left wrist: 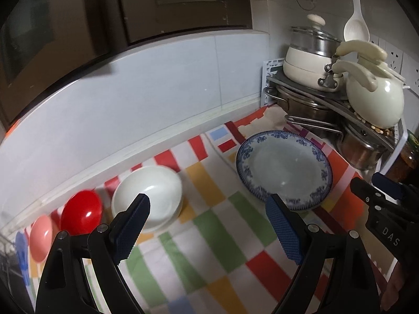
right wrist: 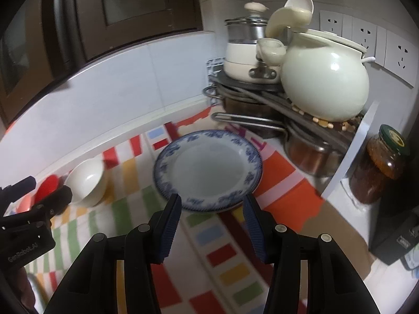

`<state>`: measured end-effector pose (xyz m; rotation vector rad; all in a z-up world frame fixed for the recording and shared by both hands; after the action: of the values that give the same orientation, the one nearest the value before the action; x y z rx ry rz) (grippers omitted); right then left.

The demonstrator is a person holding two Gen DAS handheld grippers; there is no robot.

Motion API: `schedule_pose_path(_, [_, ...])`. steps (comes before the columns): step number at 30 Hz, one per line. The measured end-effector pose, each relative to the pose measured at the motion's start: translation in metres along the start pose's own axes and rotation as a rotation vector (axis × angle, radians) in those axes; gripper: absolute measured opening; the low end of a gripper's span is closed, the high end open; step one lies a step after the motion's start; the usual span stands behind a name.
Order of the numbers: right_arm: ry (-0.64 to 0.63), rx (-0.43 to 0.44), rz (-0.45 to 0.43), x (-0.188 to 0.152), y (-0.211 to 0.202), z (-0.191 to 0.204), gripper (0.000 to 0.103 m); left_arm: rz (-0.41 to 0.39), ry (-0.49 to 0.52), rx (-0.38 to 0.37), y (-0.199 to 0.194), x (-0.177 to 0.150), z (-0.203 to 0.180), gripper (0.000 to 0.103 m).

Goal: Organize plates and bowls
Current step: 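Move both tools toward the smaller blue-and-white plate, then close both grippers on the rim of the smaller blue-and-white plate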

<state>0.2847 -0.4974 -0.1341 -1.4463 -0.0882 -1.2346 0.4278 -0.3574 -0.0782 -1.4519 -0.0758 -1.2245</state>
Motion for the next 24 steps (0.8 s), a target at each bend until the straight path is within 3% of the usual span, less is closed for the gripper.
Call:
schedule_pose_path(9, [0.039,-0.063,-0.009,0.026,0.058,-0.027,0.05,0.007,0.048,-0.02,0.072,0.026,-0.024,0.09])
schedule_pose_path(24, [0.114,-0.129,0.035,0.035,0.16,-0.06,0.05,0.069,0.03,-0.064,0.166,0.027,-0.047,0.088])
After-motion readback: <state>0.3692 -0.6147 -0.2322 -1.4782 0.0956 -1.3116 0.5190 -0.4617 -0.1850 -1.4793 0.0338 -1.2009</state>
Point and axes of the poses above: each gripper's, at about its wrist camera, not at the fingertips, and y roughly the way its jaws point, z to its left, x to its top, the point moved 7 cm from there along y, roughly the way its jaws point, and after that the axes turned 9 degrees about y, right-handed, at the moved point
